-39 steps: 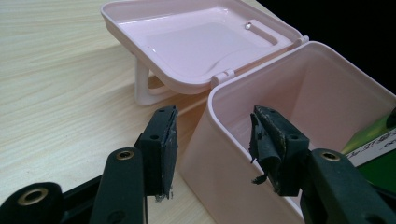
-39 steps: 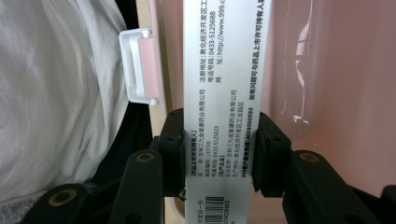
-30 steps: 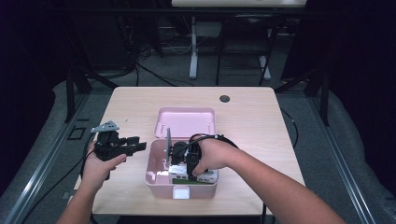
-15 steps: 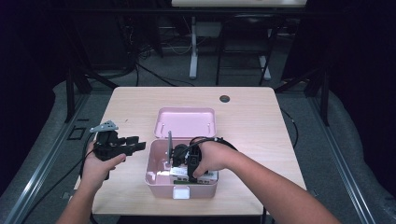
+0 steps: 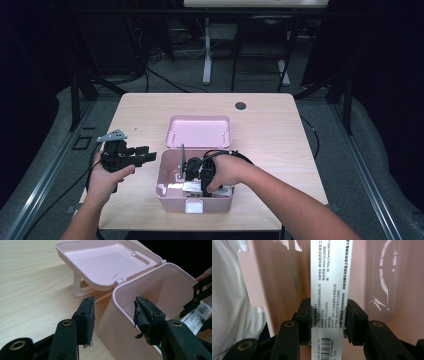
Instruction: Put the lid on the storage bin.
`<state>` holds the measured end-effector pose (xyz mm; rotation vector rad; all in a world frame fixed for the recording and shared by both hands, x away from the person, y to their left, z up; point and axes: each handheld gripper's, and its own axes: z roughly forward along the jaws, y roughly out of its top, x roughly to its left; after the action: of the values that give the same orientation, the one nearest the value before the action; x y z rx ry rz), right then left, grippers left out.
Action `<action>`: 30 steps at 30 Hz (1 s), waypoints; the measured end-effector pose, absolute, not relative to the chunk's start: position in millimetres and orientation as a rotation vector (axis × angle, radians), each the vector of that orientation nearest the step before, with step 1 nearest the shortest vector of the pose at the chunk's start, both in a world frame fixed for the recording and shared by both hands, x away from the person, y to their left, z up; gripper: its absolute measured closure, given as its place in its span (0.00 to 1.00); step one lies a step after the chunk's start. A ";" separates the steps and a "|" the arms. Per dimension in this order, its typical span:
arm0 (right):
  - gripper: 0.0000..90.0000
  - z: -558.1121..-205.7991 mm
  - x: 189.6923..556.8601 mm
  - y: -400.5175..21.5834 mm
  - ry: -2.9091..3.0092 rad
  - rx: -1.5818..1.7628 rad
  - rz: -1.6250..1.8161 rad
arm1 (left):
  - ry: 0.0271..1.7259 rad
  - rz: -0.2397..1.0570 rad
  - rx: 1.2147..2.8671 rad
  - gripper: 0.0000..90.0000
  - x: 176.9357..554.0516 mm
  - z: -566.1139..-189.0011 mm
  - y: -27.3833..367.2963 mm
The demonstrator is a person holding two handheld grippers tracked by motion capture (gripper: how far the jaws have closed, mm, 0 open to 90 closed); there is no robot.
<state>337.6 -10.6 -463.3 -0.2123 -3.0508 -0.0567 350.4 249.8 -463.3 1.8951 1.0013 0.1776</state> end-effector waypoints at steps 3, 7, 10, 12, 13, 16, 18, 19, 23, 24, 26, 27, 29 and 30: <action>0.68 -464.4 337.6 -10.3 -3.051 -0.206 -0.056 | 1.002 0.178 1.894 0.56 350.3 -463.3 250.0; 0.67 -464.1 337.4 -10.4 -3.049 -0.207 -0.052 | 1.001 0.178 1.895 0.56 350.2 -463.2 249.9; 0.67 -464.5 337.5 -10.7 -3.049 -0.210 -0.053 | 1.002 0.178 1.894 0.56 350.2 -463.3 249.7; 0.67 -464.5 337.4 -10.6 -3.050 -0.212 -0.048 | 1.001 0.178 1.895 0.56 350.3 -463.3 249.9; 0.67 -464.0 337.5 -10.5 -3.049 -0.216 -0.053 | 1.001 0.179 1.895 0.56 350.3 -463.3 250.0; 0.67 -463.3 337.5 -10.1 -3.048 -0.220 -0.061 | 1.002 0.178 1.894 0.56 350.4 -463.4 250.2; 0.67 -463.2 337.3 -10.0 -3.051 -0.217 -0.062 | 1.002 0.178 1.894 0.56 350.3 -463.4 250.1; 0.67 -463.0 337.3 -10.1 -3.052 -0.217 -0.063 | 1.002 0.178 1.894 0.56 350.3 -463.4 250.1; 0.68 -462.2 335.3 -11.1 -3.055 -0.176 -0.072 | 1.003 0.177 1.895 0.56 350.3 -463.6 249.5; 0.68 -462.0 335.1 -11.1 -3.054 -0.169 -0.068 | 1.003 0.177 1.896 0.56 350.4 -463.6 249.5; 0.68 -461.8 334.2 -11.2 -3.057 -0.147 -0.071 | 1.003 0.177 1.896 0.56 350.5 -463.8 249.4; 0.68 -461.7 334.0 -11.3 -3.057 -0.144 -0.070 | 1.005 0.176 1.894 0.56 350.4 -463.8 249.2; 0.68 -461.5 333.8 -11.7 -3.056 -0.134 -0.072 | 1.004 0.176 1.895 0.56 350.5 -463.8 249.4; 0.68 -461.2 333.7 -11.9 -3.057 -0.125 -0.071 | 1.004 0.176 1.895 0.56 350.5 -463.9 249.4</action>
<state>333.7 -11.9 -461.2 -0.1250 -3.0570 -0.0711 350.5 249.4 -463.9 1.8946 1.0043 0.1756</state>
